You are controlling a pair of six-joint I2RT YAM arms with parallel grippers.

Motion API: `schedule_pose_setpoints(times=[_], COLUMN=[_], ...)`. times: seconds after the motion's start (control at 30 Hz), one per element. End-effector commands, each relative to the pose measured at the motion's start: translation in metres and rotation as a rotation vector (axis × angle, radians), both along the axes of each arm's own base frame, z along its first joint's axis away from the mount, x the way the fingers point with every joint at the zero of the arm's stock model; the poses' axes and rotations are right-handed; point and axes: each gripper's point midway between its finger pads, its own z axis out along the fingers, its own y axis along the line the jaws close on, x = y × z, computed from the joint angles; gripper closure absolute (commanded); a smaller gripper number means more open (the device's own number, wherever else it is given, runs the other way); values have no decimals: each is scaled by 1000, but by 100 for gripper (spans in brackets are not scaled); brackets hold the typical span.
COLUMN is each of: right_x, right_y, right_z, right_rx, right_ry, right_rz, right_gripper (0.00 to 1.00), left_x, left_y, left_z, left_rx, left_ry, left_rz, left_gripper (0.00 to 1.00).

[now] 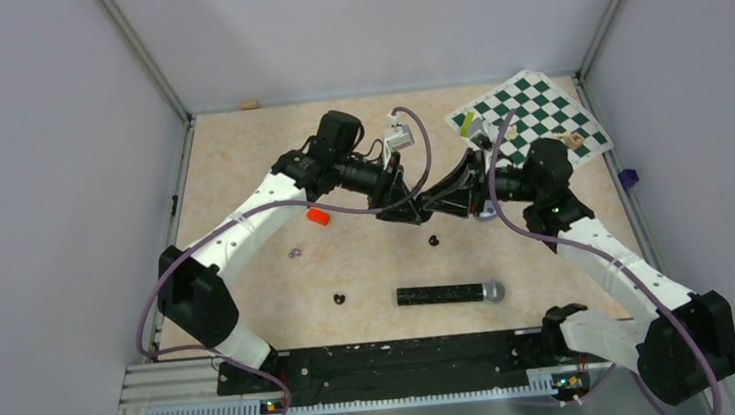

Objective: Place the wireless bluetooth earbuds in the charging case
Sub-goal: Open the charging case.

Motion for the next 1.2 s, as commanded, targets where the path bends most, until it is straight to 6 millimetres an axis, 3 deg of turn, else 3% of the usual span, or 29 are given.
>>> schedule_pose_setpoints(times=[0.0,0.4,0.53,0.73,0.83,1.0,1.07,1.17], right_x=[3,7,8,10,13,26,33,38], right_y=[-1,0,0,1,-2,-17,-26,-39], right_z=[-1,-11,-12,-11,-6,15,24,34], right_rx=[-8,-34,-35,-25,-11,52,81,127], right_ry=[-59,-31,-23,-14,-13,-17,-14,-34], right_rz=[18,20,17,10,-24,-124,-182,-252], right_gripper=[86,86,85,85,71,36,29,26], left_x=[1,-1,-2,-3,-1,7,16,34], left_y=[-7,-4,-5,-7,-8,-6,-2,7], left_z=[17,22,19,17,20,28,34,44], left_rx=[-35,-37,-36,-30,-32,-37,-53,-90], left_ry=[-63,-87,-82,-79,-89,-111,-116,-64], left_rz=[-33,-37,-42,-42,-30,22,64,168], left_gripper=[53,55,63,87,100,100,100,100])
